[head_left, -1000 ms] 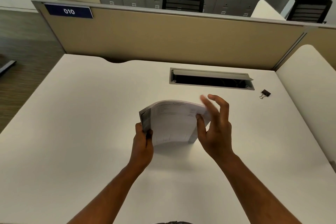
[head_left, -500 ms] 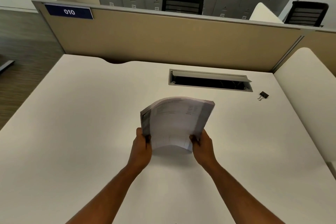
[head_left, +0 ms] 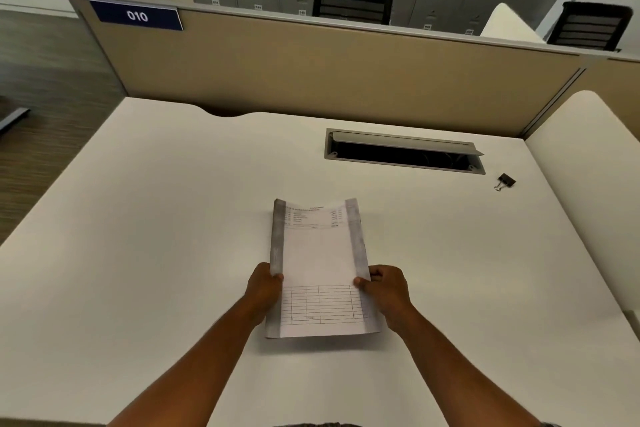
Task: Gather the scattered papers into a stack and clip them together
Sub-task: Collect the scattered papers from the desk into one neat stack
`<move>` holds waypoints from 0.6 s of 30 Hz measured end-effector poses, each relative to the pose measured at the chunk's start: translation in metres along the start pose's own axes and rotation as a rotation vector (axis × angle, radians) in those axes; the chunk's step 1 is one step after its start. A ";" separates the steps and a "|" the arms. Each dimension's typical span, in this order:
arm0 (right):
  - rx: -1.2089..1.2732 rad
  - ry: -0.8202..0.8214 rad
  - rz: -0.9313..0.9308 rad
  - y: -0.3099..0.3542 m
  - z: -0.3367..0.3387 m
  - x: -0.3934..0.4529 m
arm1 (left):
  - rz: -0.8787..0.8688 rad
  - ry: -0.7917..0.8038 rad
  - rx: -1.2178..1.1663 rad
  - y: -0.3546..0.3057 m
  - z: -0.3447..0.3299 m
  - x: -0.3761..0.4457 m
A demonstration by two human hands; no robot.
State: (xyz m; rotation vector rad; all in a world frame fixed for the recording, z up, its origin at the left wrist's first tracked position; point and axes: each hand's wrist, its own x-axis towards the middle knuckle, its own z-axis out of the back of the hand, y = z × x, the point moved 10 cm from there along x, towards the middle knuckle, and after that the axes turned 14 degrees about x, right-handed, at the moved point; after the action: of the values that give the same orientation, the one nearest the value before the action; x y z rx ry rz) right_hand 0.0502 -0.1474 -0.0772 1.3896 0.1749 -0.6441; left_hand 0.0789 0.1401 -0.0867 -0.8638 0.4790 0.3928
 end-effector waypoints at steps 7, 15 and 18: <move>-0.117 -0.017 -0.033 -0.008 -0.006 -0.003 | 0.006 -0.064 0.130 0.004 0.004 0.004; -0.275 -0.081 0.027 -0.008 0.004 -0.012 | -0.090 -0.225 0.317 0.003 0.033 -0.003; -0.342 -0.114 0.036 -0.008 0.006 -0.014 | -0.088 -0.188 0.307 0.007 0.032 -0.004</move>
State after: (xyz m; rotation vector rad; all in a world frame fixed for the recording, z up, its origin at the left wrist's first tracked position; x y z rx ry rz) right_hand 0.0332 -0.1486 -0.0757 1.0225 0.1605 -0.6291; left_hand 0.0797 0.1689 -0.0713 -0.5428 0.3159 0.3066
